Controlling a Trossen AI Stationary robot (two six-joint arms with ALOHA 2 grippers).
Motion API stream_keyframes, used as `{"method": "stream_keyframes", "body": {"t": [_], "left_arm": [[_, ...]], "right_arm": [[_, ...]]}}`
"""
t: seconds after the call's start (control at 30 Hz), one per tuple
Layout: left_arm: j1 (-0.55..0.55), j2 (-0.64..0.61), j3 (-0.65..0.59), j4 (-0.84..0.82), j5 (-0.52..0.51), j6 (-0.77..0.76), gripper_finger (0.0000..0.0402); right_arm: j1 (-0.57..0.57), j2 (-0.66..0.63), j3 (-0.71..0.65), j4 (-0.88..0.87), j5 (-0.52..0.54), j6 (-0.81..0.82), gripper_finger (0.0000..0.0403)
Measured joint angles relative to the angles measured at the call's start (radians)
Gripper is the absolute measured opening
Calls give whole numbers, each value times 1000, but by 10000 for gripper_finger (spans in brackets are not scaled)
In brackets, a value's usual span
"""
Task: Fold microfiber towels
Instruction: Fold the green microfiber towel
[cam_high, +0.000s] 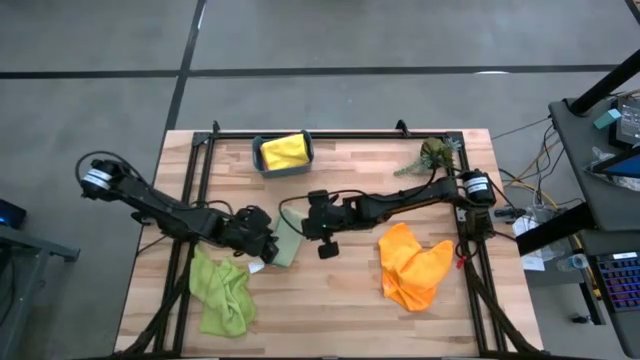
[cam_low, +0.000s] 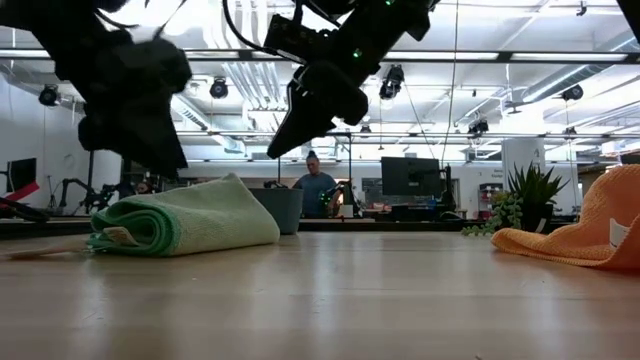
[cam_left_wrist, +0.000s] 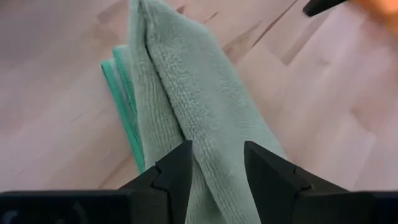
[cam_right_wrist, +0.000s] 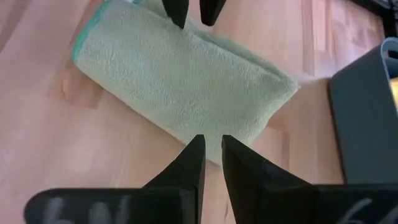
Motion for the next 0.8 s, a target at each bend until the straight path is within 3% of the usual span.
{"method": "stream_keyframes", "body": {"t": [0.5, 0.8], "left_arm": [[25, 146, 65, -22, 26, 81, 122], [26, 145, 74, -20, 51, 156, 8]], "right_arm": [[6, 0, -6, -8, 1, 36, 47], [6, 0, -6, -7, 1, 35, 47]]}}
